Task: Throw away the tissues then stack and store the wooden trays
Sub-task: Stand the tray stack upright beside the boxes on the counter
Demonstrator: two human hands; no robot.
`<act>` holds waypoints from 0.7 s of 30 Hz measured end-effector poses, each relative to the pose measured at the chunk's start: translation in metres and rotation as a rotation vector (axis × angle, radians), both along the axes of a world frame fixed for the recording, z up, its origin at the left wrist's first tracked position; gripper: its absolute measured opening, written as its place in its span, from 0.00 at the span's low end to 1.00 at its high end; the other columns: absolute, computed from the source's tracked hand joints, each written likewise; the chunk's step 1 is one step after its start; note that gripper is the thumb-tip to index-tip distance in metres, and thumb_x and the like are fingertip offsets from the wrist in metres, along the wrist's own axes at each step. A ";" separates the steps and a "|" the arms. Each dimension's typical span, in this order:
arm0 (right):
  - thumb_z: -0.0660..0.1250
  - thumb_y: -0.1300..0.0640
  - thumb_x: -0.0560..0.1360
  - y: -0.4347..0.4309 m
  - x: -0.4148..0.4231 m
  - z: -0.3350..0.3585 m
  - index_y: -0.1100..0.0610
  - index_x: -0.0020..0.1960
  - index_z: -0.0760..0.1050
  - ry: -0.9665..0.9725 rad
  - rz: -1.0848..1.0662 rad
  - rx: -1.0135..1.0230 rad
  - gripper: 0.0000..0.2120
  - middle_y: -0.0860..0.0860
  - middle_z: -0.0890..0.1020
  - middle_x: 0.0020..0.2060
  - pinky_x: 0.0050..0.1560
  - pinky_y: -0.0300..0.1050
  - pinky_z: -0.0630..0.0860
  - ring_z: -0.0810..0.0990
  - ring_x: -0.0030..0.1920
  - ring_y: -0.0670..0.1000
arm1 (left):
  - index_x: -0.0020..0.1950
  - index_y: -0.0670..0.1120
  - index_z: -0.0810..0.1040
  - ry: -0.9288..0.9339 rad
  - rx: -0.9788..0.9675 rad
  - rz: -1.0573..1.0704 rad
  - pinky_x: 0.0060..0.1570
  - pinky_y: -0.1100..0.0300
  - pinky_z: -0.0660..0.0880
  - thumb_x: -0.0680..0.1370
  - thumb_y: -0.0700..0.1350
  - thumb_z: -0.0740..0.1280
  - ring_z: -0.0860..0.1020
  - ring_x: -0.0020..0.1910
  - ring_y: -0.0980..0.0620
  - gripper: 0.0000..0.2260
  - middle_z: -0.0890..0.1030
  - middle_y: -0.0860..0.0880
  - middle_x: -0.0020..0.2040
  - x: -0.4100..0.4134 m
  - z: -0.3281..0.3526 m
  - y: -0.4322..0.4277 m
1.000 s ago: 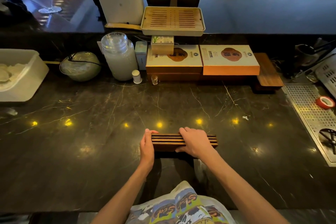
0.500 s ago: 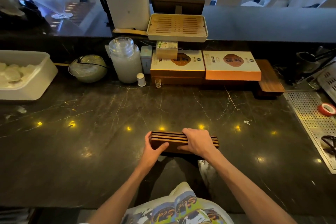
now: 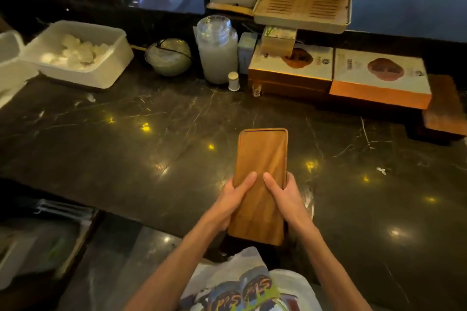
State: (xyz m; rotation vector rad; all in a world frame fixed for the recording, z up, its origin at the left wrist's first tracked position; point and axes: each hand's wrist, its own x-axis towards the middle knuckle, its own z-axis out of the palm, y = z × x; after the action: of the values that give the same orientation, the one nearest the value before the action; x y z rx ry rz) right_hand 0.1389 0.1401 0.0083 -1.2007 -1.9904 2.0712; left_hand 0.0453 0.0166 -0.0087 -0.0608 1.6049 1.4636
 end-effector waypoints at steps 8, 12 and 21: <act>0.57 0.40 0.80 0.010 -0.006 0.054 0.48 0.80 0.41 0.404 0.290 0.615 0.36 0.42 0.38 0.79 0.78 0.58 0.44 0.36 0.78 0.43 | 0.68 0.47 0.73 -0.121 0.199 -0.061 0.49 0.50 0.81 0.74 0.58 0.69 0.82 0.57 0.42 0.26 0.83 0.41 0.58 0.001 0.044 0.003; 0.56 0.43 0.80 0.051 -0.032 0.084 0.50 0.80 0.43 0.390 0.125 0.469 0.34 0.44 0.42 0.80 0.79 0.55 0.43 0.39 0.78 0.41 | 0.67 0.51 0.70 0.005 0.172 -0.075 0.50 0.51 0.81 0.74 0.60 0.69 0.83 0.55 0.45 0.26 0.83 0.45 0.58 0.014 0.063 0.013; 0.60 0.38 0.78 0.012 0.022 0.078 0.40 0.78 0.49 0.379 0.206 -0.158 0.34 0.50 0.65 0.74 0.67 0.56 0.72 0.73 0.68 0.52 | 0.69 0.55 0.68 0.221 0.169 0.203 0.49 0.56 0.81 0.70 0.64 0.71 0.83 0.54 0.53 0.32 0.81 0.51 0.59 0.070 0.087 -0.018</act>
State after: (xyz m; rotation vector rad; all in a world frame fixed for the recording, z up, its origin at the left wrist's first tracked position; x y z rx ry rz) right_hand 0.1611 0.1516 0.0865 -0.5733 -1.8651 2.3708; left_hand 0.1158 -0.0017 0.0788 0.0377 1.6816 1.8117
